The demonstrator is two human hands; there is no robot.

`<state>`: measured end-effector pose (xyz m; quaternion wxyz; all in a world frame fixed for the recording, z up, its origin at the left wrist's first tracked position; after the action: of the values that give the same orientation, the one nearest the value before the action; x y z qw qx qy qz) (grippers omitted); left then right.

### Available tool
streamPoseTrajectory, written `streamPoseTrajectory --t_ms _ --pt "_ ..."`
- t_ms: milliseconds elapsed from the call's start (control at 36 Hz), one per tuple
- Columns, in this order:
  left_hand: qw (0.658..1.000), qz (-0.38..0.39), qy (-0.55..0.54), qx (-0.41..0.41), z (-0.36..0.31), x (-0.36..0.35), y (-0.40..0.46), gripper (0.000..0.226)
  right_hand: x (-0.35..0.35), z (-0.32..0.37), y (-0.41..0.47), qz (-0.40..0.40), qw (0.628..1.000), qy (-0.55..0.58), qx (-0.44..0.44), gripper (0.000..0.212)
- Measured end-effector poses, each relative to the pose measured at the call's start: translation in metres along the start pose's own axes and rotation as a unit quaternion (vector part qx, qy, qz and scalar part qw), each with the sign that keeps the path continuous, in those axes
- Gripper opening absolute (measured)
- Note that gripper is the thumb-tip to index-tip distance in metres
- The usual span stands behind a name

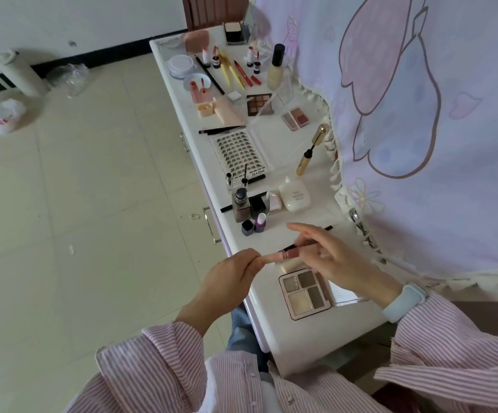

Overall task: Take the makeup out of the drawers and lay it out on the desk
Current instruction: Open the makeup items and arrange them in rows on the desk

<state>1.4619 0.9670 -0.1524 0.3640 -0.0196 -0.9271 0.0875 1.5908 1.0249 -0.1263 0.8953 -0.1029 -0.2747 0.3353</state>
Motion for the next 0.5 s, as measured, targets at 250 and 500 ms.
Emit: streamPoseTrajectory --t_ms 250,500 --pt "0.999 -0.032 -0.025 -0.031 -0.007 0.004 0.003 0.023 -0.001 -0.01 0.003 0.003 1.0 -0.03 -0.003 0.034" --pt "0.999 -0.025 -0.006 -0.033 0.001 0.0 0.001 0.022 0.003 -0.007 0.002 0.004 0.96 -0.279 0.035 0.017"
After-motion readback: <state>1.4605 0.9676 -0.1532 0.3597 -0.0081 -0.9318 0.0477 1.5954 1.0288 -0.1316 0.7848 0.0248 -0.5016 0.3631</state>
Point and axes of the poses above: each hand's wrist, its own y-axis towards the middle knuckle, its own x-axis out of the back of the hand, z = x × y, the point moved 10 cm from there along y, towards the middle knuckle, and after that the axes turned 5 degrees about -z, right-handed, at the moved point
